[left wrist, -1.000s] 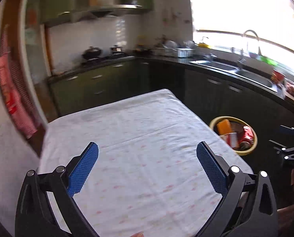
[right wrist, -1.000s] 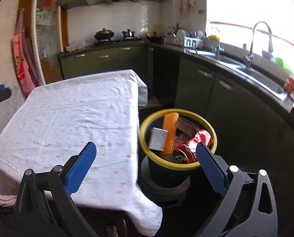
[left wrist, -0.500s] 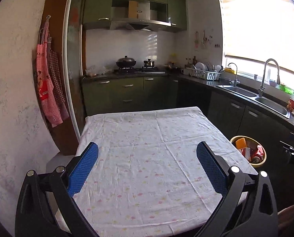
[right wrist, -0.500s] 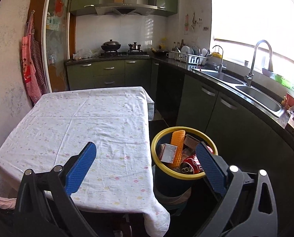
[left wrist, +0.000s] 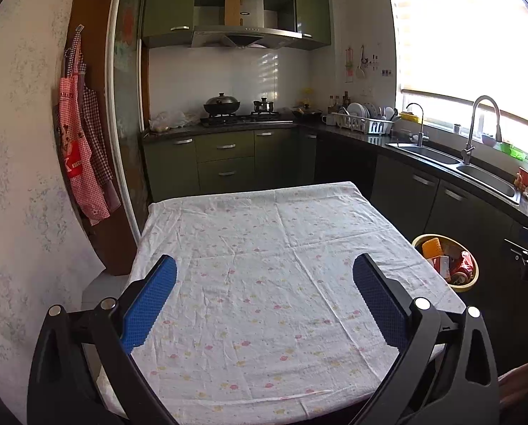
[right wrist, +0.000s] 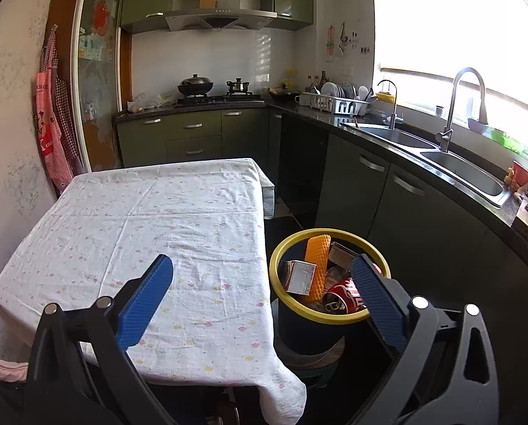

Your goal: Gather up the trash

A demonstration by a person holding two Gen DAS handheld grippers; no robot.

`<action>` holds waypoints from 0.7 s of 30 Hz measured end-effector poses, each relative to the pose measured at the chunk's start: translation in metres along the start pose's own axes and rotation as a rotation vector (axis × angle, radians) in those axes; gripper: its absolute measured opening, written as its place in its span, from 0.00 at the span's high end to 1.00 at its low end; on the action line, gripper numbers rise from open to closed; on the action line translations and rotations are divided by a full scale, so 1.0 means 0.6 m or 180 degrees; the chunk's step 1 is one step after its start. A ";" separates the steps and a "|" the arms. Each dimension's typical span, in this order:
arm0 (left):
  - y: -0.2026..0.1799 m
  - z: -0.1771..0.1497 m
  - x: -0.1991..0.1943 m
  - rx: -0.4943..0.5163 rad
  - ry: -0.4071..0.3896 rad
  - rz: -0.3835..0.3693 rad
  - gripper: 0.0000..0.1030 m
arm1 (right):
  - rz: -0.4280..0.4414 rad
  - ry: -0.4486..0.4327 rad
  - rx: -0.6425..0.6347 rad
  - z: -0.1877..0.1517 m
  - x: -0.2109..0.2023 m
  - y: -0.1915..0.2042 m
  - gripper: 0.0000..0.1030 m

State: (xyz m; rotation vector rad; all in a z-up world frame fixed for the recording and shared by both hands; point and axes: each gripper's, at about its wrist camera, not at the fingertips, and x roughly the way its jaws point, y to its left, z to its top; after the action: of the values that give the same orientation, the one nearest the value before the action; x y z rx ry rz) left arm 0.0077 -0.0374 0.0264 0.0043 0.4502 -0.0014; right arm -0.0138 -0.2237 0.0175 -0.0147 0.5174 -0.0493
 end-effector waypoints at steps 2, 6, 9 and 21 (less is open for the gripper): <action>0.001 0.001 -0.001 -0.0004 0.0000 0.0004 0.05 | 0.0001 0.0002 -0.0005 0.000 0.000 0.000 0.07; 0.003 0.000 0.000 -0.0023 0.0002 0.0014 0.05 | 0.0012 -0.0001 -0.0006 0.001 0.001 0.000 0.07; 0.003 -0.001 -0.001 -0.0019 0.0004 0.0017 0.05 | 0.0016 -0.0004 -0.0009 0.002 0.003 0.003 0.07; 0.003 -0.006 0.007 -0.0014 0.0061 0.0005 0.05 | 0.0019 0.0006 -0.0007 0.002 0.006 0.006 0.07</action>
State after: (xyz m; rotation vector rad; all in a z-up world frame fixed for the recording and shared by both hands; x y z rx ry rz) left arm 0.0097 -0.0354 0.0216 0.0004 0.4693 0.0011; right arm -0.0099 -0.2205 0.0166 -0.0151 0.5195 -0.0430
